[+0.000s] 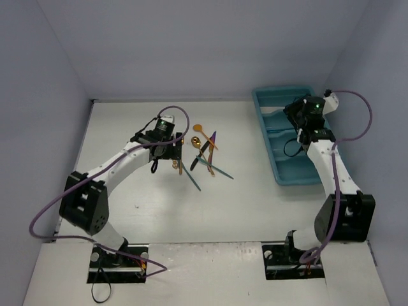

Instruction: Sort the eating utensils into containers

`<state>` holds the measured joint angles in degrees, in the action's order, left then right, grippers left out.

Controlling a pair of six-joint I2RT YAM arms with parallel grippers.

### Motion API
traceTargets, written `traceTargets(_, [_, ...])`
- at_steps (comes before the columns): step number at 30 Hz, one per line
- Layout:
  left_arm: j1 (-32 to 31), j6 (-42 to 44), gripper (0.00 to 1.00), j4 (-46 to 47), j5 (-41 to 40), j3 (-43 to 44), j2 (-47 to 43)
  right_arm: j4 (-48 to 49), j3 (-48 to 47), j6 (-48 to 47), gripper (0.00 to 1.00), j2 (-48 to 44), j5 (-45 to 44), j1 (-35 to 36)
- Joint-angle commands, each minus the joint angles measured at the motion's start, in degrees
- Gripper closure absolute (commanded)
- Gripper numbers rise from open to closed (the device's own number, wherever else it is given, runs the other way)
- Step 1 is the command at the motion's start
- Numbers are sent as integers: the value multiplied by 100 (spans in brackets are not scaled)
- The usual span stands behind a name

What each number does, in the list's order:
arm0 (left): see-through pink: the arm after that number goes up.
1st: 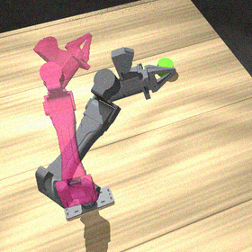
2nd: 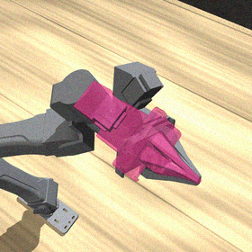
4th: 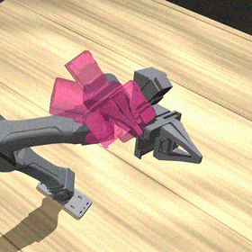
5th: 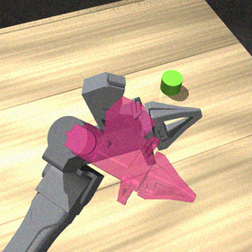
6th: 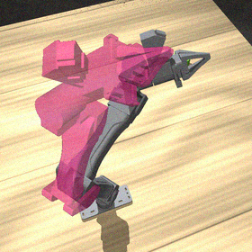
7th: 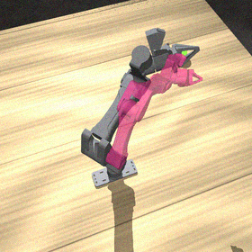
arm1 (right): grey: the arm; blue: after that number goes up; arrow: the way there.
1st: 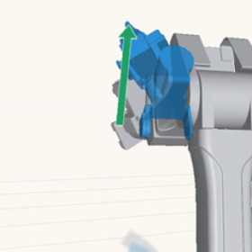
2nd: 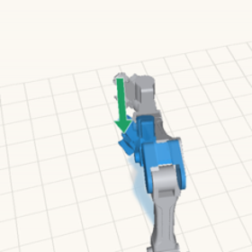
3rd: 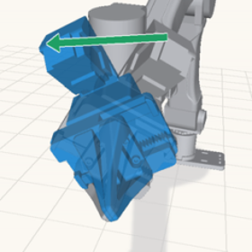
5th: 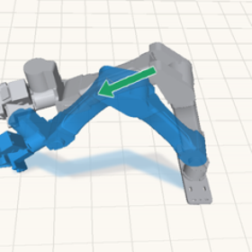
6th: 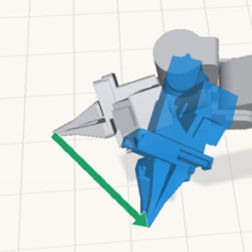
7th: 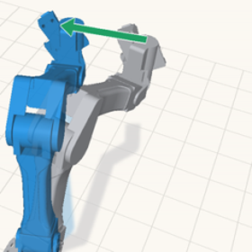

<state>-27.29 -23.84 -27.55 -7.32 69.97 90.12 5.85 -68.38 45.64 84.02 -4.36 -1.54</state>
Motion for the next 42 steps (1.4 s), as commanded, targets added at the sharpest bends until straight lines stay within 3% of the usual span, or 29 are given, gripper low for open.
traceTargets(1, [55,-518,25,398,-385,508,626,213,1014,-350,62,-1100,643,343])
traceTargets(7, [155,-642,29,416,-560,1208,1707,227,2098,-614,62,-2572,822,762])
traceTargets(14, [386,-784,38,501,-639,1585,2141,100,3032,-530,62,-3712,1543,822])
traceTargets(18, [417,-755,43,583,-613,1755,2289,-89,3396,-416,62,-4097,1926,848])
traceTargets(33, [538,-880,57,370,-653,2087,2941,-518,3468,-642,61,-4359,1865,883])
traceTargets(37, [575,-851,68,365,-640,2108,3071,-541,3479,-652,61,-4384,1859,882])
traceTargets(42, [575,-767,92,373,-568,2181,3254,-559,3475,-724,61,-4394,1872,882])
